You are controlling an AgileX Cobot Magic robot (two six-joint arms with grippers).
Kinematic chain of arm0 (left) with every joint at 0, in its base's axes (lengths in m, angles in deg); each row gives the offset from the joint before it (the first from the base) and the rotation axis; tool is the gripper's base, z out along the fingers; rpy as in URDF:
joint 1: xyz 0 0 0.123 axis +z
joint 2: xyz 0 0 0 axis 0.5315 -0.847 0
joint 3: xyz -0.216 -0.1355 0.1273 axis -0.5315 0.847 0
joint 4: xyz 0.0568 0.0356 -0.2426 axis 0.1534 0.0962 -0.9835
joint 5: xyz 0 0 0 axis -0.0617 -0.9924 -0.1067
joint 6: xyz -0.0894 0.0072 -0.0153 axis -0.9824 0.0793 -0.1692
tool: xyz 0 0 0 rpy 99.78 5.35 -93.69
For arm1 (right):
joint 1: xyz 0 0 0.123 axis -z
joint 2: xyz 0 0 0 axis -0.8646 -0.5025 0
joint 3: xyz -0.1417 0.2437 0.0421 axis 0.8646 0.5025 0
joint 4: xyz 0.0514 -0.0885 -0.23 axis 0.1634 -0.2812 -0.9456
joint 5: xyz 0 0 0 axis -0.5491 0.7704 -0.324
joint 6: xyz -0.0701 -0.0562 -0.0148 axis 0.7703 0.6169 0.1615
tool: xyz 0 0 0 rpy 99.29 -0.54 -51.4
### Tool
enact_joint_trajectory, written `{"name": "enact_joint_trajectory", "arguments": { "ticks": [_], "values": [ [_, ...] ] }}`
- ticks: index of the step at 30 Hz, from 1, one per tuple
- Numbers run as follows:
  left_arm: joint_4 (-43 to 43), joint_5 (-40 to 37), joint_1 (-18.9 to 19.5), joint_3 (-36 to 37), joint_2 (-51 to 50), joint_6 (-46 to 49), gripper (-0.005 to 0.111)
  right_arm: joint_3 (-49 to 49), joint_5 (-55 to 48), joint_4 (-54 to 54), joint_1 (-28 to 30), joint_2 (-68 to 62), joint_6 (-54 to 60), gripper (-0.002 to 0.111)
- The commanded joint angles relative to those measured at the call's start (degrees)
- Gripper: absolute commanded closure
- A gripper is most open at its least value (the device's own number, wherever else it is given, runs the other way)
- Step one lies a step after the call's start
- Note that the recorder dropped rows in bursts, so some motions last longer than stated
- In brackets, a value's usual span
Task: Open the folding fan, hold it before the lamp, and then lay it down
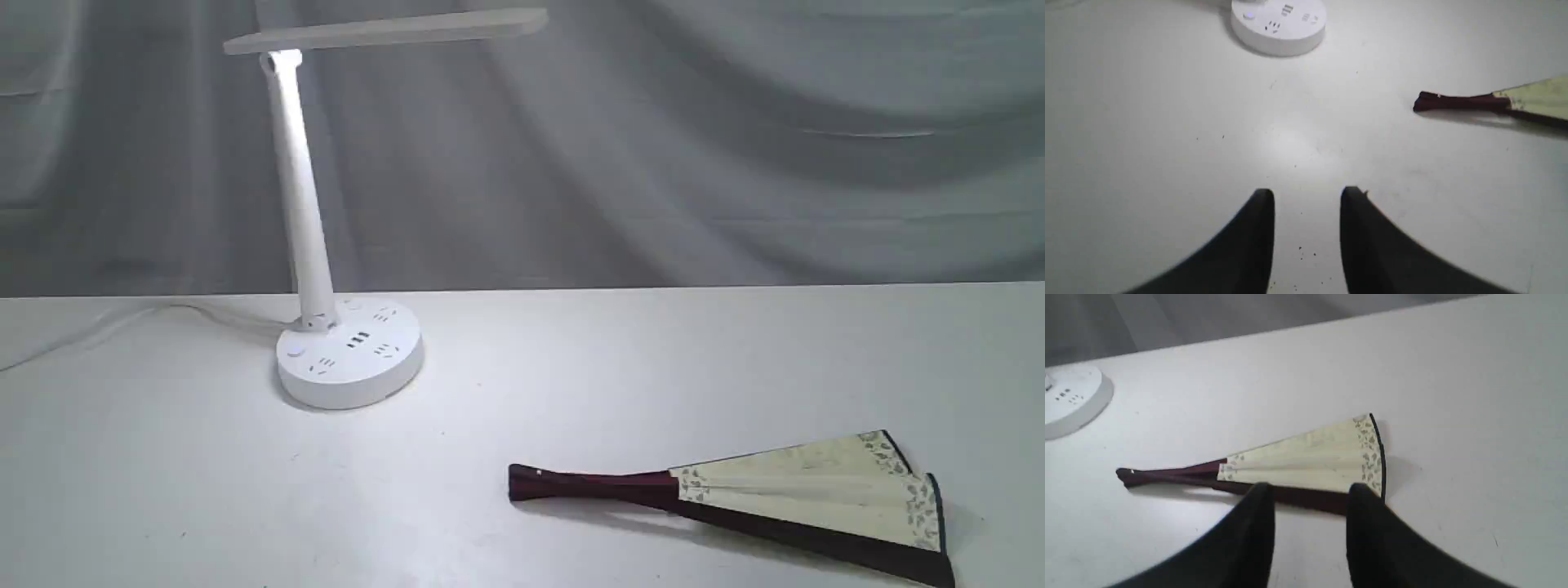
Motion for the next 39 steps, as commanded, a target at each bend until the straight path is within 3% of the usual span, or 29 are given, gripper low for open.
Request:
{"name": "enact_joint_trajectory", "arguments": {
  "ticks": [1,11,17,26,39],
  "values": [
    [0.34,-0.43,0.09,-2.13,-6.78,3.70,0.078,-0.44,-0.54,-0.15,0.27,-3.50,3.37,0.077],
    [-2.87,0.64,0.09,-3.23,-23.60,6.72,0.078,-0.44,2.77,-0.02,0.27,-6.43,7.31,0.077],
    [-3.10,2.33,-0.18,-3.41,-28.39,6.72,0.078,-0.08,-0.30,0.87,0.27,-7.36,6.80,0.077],
    [4.27,2.90,-6.96,-7.55,-33.14,4.68,0.081,-0.08,-3.28,1.03,0.27,-14.52,6.80,0.077],
    [4.41,7.65,-16.40,-14.40,-47.67,4.42,0.081,-0.08,-4.73,1.38,0.27,-17.72,3.76,0.078]
  ]
}}
